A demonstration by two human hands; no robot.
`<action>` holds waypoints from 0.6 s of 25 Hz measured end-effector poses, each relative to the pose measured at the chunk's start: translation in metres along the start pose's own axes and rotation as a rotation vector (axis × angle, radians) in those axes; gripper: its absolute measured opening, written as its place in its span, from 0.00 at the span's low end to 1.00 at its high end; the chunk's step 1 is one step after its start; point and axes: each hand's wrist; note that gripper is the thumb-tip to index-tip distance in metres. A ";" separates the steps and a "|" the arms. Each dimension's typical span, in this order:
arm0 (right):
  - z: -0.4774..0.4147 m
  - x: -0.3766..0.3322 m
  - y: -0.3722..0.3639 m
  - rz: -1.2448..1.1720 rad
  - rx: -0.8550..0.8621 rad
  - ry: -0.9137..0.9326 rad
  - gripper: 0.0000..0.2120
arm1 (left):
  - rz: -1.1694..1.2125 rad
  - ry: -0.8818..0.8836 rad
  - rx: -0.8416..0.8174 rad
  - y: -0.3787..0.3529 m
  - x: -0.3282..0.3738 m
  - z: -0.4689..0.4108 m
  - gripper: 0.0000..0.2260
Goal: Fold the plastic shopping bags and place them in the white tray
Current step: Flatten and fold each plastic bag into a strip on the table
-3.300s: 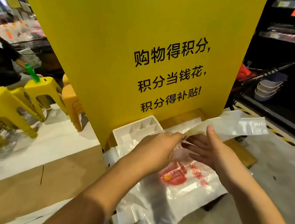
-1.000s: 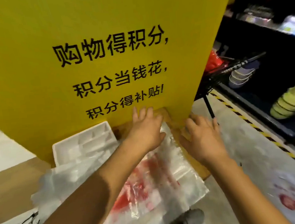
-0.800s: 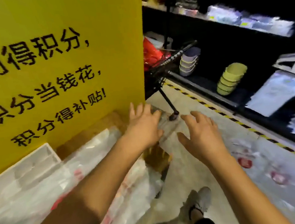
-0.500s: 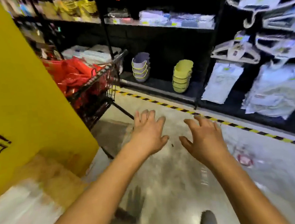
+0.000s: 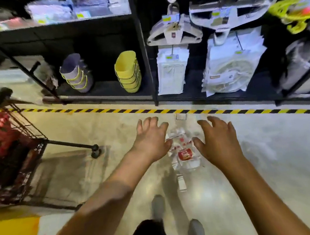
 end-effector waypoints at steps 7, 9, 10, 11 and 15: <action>-0.109 0.054 -0.088 -0.111 0.018 -0.113 0.21 | 0.085 -0.078 -0.079 -0.061 -0.010 -0.165 0.26; -0.142 0.082 -0.139 -0.140 0.002 -0.124 0.21 | 0.095 -0.045 -0.117 -0.104 -0.012 -0.213 0.27; -0.158 0.099 -0.169 -0.153 0.003 -0.139 0.21 | 0.107 -0.024 -0.148 -0.130 -0.012 -0.238 0.28; -0.172 0.115 -0.199 -0.163 -0.001 -0.155 0.21 | 0.130 -0.002 -0.176 -0.157 -0.012 -0.261 0.28; -0.217 0.175 -0.363 -0.150 -0.054 -0.139 0.23 | 0.156 0.091 -0.222 -0.309 -0.009 -0.344 0.29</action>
Point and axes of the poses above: each hand's wrist, its own z-axis away from the middle knuckle, its own y-axis out of the back of the hand, x = y × z, and after that the axes turned 3 degrees about -x, right-handed
